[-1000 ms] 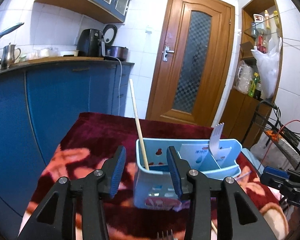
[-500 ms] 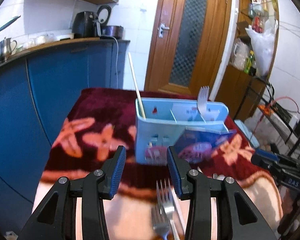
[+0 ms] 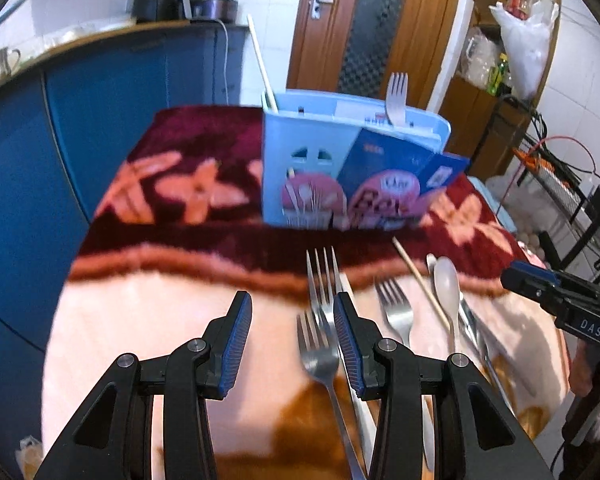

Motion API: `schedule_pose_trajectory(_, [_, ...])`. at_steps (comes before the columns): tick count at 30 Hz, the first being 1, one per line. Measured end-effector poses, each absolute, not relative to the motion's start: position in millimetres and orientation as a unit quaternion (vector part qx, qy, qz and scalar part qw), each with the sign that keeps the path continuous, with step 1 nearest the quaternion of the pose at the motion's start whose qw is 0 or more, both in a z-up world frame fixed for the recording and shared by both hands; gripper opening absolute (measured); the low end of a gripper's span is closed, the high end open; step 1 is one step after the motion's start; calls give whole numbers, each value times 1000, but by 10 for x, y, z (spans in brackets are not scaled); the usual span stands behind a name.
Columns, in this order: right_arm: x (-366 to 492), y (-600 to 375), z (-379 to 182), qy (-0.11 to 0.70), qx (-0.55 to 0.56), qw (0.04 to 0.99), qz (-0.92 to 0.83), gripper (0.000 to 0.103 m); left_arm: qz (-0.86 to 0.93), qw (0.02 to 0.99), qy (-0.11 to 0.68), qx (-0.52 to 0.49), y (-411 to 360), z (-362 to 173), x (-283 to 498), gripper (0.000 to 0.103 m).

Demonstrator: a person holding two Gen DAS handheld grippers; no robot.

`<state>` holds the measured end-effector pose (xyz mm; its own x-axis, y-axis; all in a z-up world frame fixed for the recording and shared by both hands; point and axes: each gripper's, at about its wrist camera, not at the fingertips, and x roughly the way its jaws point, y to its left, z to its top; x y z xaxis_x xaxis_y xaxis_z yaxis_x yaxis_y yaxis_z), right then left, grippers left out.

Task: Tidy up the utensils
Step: 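Move the left tool down to a metal fork and close on it, then lift the metal fork with the left tool while the right tool grasps another metal fork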

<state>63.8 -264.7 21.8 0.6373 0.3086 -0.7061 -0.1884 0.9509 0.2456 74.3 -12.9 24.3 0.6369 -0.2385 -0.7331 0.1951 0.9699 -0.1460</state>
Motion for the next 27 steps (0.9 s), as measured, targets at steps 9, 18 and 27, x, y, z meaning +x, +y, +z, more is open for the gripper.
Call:
schedule_pose_trajectory(9, [587,-2632,157,409,76,899,139,45,-123,891,437,-21,-148,94,756,44])
schedule_pose_trajectory(18, [595,-2640,124,414,78,896,140,45,-158,864,472,-75,-95,-30,826,38])
schedule_pose_trajectory(27, [587,-2622,113,414,77,895,144,45,-198,832,501,-135,-100,-136,839,23])
